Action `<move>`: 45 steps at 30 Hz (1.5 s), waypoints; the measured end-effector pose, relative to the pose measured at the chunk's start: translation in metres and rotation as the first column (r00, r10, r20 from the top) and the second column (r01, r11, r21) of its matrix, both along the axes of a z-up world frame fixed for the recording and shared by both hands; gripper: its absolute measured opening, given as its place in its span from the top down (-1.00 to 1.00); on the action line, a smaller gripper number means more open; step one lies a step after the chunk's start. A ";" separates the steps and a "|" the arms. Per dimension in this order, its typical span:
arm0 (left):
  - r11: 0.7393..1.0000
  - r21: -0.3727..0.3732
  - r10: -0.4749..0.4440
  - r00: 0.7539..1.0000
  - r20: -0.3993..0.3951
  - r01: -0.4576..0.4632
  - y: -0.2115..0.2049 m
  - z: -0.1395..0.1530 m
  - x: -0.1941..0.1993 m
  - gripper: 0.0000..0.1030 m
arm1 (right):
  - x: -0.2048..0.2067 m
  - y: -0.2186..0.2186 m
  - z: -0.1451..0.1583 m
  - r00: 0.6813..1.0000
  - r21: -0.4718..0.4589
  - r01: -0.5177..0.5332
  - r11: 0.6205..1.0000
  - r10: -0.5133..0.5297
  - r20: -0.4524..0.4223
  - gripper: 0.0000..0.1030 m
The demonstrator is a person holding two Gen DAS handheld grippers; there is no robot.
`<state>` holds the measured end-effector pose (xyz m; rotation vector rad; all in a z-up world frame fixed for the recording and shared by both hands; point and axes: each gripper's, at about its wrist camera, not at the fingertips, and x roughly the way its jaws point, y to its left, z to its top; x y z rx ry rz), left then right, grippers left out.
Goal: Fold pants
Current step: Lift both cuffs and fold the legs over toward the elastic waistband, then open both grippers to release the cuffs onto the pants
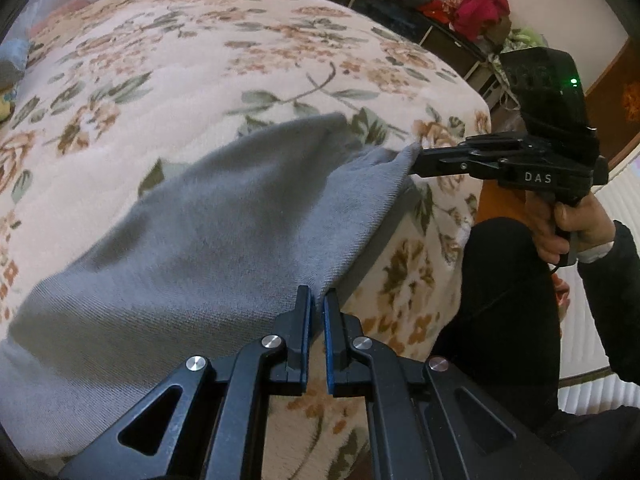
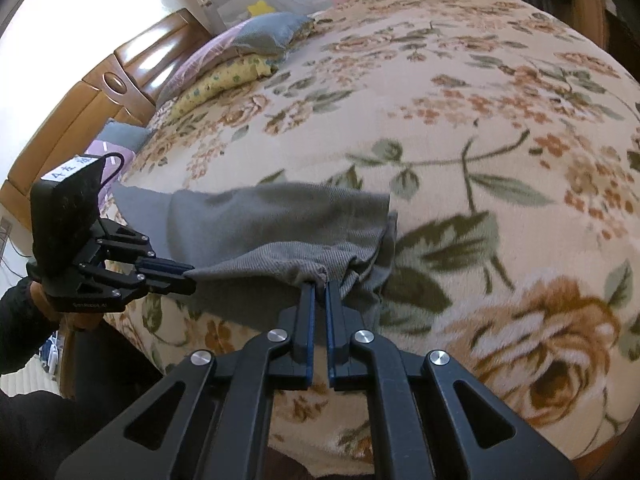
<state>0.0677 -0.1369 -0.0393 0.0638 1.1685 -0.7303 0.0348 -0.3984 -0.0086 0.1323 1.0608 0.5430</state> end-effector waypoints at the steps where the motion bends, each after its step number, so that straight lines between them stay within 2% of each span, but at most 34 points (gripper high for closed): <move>1: 1.000 -0.001 0.004 1.000 -0.007 -0.004 0.001 -0.003 0.000 0.92 | -0.001 0.001 -0.002 1.000 -0.005 0.000 1.000 0.000 -0.005 0.90; 8: 1.000 -0.009 0.028 0.999 -0.031 -0.028 0.002 -0.012 0.001 0.92 | -0.005 0.005 -0.019 0.999 -0.031 0.007 0.999 -0.008 -0.044 0.90; 14: 0.999 -0.020 0.034 0.999 -0.030 -0.035 0.002 -0.012 0.002 0.92 | -0.009 0.007 -0.013 1.000 -0.065 0.004 0.998 -0.006 -0.030 0.90; 22: 0.999 -0.018 0.033 0.998 -0.050 -0.034 0.001 -0.019 0.004 0.90 | -0.005 0.002 -0.024 0.997 -0.079 0.026 0.997 -0.032 -0.076 0.90; 25: 0.998 -0.032 0.048 0.997 -0.067 -0.051 0.005 -0.020 0.006 0.79 | -0.005 0.005 -0.021 0.997 -0.085 0.031 0.996 -0.036 -0.065 0.84; 28: 0.997 -0.036 0.062 0.996 -0.064 -0.065 0.009 -0.017 0.004 0.61 | -0.008 0.008 -0.015 0.998 -0.107 0.034 0.994 -0.040 -0.052 0.74; 29: 0.997 -0.027 0.072 0.996 -0.053 -0.073 0.012 -0.014 0.002 0.48 | -0.009 0.007 -0.012 0.998 -0.094 0.040 0.995 -0.045 -0.047 0.69; 30: 0.996 -0.027 0.078 0.996 -0.046 -0.079 0.014 -0.012 0.000 0.36 | -0.010 0.006 -0.011 0.998 -0.084 0.045 0.995 -0.049 -0.048 0.48; 31: 0.996 -0.033 0.083 0.996 -0.042 -0.084 0.017 -0.010 -0.002 0.32 | -0.012 0.006 -0.008 0.998 -0.078 0.048 0.996 -0.052 -0.045 0.13; 33: 0.994 -0.044 0.101 0.994 -0.031 -0.103 0.023 -0.005 -0.006 0.26 | -0.015 0.007 -0.003 0.998 -0.075 0.058 0.996 -0.059 -0.023 -0.18; 39: 0.977 -0.093 0.192 0.981 -0.016 -0.193 0.057 0.011 -0.022 0.23 | -0.021 0.023 0.010 0.999 -0.018 0.053 0.998 -0.053 0.002 -0.18; 45: 0.934 -0.129 0.335 0.942 -0.018 -0.334 0.105 0.020 -0.042 0.19 | -0.019 0.076 0.012 0.999 0.010 -0.051 0.999 0.051 0.011 -0.18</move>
